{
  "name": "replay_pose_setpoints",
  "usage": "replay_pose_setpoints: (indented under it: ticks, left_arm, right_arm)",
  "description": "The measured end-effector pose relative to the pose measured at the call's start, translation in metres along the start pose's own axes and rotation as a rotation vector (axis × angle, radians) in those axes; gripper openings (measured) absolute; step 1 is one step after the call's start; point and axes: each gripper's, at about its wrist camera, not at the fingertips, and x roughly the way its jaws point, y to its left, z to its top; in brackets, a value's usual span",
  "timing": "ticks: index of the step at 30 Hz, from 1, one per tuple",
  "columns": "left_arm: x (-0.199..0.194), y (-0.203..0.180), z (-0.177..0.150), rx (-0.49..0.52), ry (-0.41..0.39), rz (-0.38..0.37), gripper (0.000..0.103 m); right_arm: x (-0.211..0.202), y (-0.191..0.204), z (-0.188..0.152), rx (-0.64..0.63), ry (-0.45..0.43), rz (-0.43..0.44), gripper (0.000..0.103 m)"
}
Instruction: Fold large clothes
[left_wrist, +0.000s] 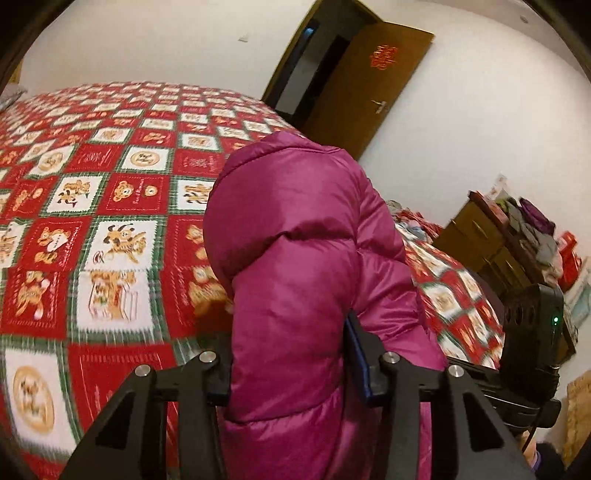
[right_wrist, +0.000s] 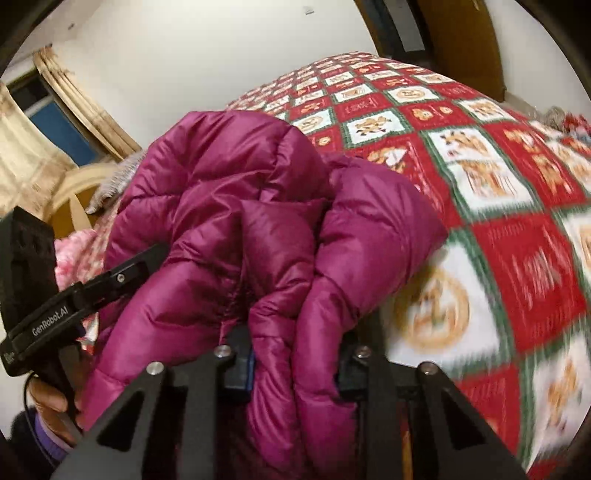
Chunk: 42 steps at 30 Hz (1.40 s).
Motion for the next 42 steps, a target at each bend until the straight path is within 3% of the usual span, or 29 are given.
replay_pose_setpoints:
  ticks: [10,21,33,42]
  left_arm:
    - [-0.018,-0.075,-0.014,0.104,-0.008,-0.107,0.047]
    - [-0.011,-0.138,-0.017,0.238,0.009,-0.114,0.047]
    - [0.041,-0.167,0.016,0.269,0.01,-0.034,0.047]
    - [0.105,-0.16,0.026,0.231,0.065,0.085,0.047]
  right_arm:
    - [-0.087,-0.008,-0.036,0.076,-0.126,-0.038,0.027]
    - [-0.144,-0.035,-0.052,0.13,-0.219,-0.122,0.027]
    - [-0.136,-0.069,-0.003,0.121,-0.289,-0.191,0.027]
    - [-0.095,-0.101,0.022,0.108,-0.241,-0.262,0.026]
